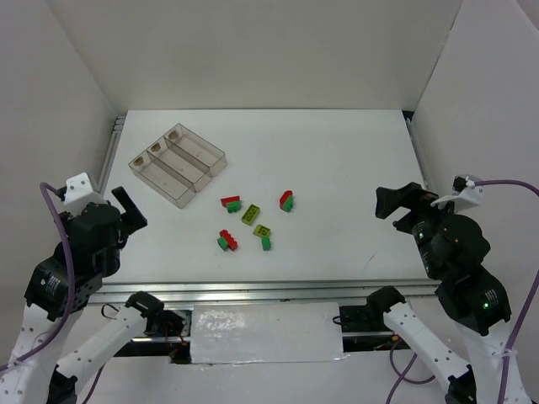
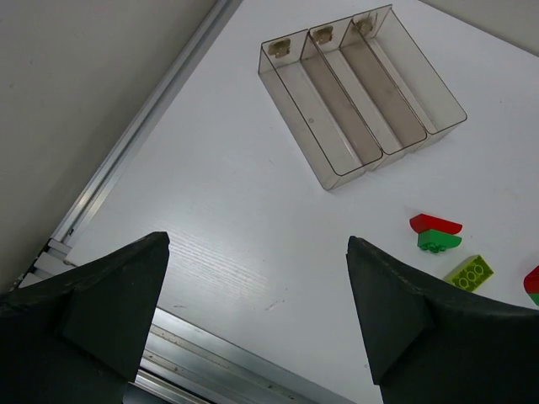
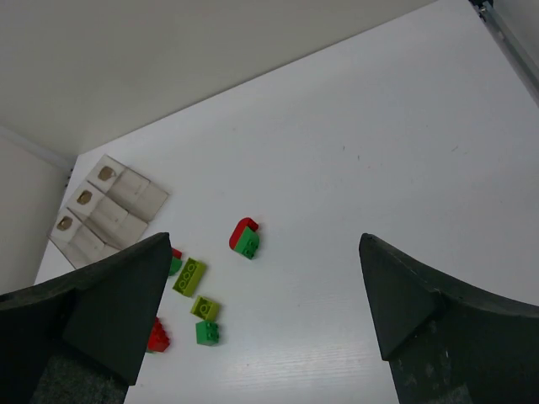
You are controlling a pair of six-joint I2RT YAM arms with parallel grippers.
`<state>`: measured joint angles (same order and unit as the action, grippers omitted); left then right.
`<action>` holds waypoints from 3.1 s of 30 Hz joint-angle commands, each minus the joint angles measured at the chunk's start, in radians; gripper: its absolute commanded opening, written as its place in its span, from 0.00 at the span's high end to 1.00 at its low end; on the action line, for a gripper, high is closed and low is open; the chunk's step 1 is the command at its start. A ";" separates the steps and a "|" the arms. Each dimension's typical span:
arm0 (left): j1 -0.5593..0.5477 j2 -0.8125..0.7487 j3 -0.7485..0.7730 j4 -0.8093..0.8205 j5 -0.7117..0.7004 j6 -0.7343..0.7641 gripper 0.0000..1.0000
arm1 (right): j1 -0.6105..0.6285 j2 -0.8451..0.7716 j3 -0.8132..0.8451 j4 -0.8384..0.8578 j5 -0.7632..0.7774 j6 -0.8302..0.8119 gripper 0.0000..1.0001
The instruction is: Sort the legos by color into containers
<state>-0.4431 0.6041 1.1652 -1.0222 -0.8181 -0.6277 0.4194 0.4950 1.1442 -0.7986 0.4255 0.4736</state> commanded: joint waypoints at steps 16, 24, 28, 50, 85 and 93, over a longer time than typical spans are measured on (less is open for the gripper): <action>-0.002 0.025 -0.038 0.059 0.046 0.003 0.01 | 0.009 0.085 -0.014 0.053 -0.118 -0.041 0.00; 0.000 0.078 -0.194 0.227 0.169 -0.017 0.00 | 0.278 0.538 -0.118 0.202 -0.180 0.005 0.00; 0.006 0.118 -0.185 0.212 0.161 -0.014 0.01 | 0.407 0.793 -0.089 0.263 -0.128 0.052 0.11; 0.020 0.102 -0.219 0.261 0.243 0.029 0.01 | 0.538 1.275 -0.011 0.412 -0.240 0.091 0.39; 0.109 0.054 -0.231 0.300 0.315 0.069 0.00 | 0.420 1.823 1.184 0.390 -0.243 -0.242 0.87; 0.109 0.039 -0.243 0.326 0.376 0.097 0.01 | 0.366 1.976 1.275 0.553 -0.295 -0.268 0.79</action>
<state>-0.3405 0.6502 0.9245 -0.7521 -0.4801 -0.5636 0.8059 2.4302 2.3379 -0.3443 0.1555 0.2363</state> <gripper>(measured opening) 0.994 0.357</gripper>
